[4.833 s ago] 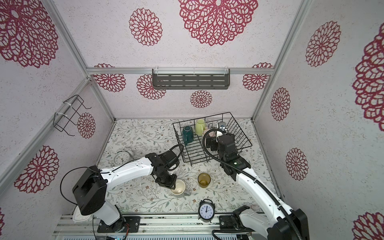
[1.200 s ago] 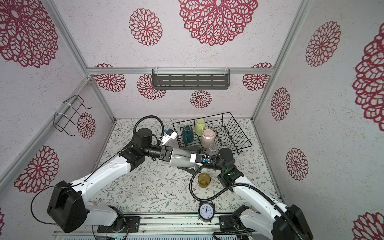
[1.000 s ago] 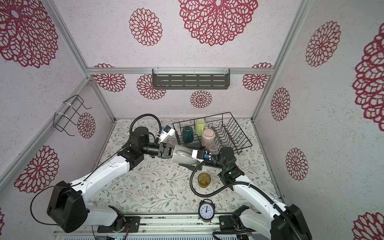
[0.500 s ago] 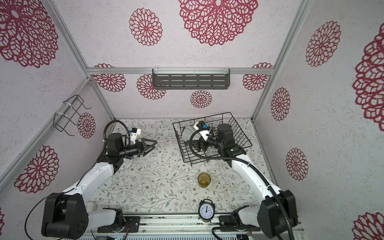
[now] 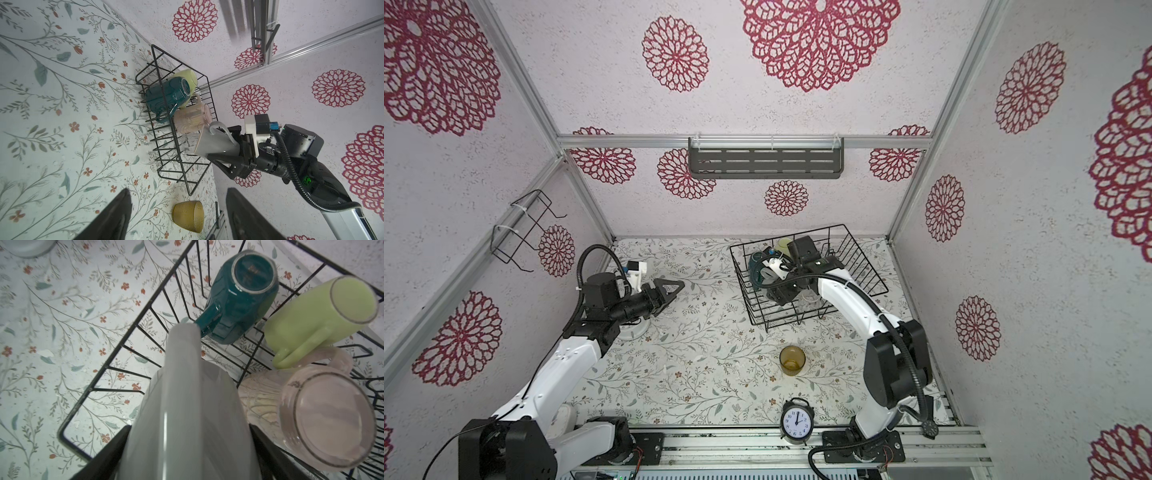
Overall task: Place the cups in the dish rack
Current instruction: 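Lower the white mug upside down into the rack beside the dark green mug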
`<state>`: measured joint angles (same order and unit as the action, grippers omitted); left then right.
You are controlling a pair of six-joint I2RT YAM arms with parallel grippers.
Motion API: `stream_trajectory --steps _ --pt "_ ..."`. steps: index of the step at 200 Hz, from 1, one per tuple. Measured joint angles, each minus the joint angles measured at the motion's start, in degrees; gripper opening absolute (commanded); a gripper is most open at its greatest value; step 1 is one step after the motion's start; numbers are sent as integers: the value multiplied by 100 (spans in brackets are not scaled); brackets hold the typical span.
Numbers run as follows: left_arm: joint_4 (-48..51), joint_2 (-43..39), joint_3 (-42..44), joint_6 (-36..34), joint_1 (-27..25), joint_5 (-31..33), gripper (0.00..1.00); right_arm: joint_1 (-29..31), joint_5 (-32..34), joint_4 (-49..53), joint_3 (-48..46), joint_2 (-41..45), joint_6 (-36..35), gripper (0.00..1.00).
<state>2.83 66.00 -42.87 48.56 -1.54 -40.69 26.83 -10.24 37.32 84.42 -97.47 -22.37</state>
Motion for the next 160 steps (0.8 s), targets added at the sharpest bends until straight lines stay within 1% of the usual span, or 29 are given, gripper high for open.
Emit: stream_trajectory --steps 40,63,115,160 --pt "284 -13 28 -125 9 186 76 299 605 538 595 -588 -358 29" --pt "431 -24 28 -208 15 258 76 404 850 693 763 -820 -518 31" --pt "557 -70 92 -315 22 367 76 448 1165 933 896 -1266 -914 35" --pt "562 -74 203 -345 22 404 76 446 1311 999 1023 -1620 -977 41"
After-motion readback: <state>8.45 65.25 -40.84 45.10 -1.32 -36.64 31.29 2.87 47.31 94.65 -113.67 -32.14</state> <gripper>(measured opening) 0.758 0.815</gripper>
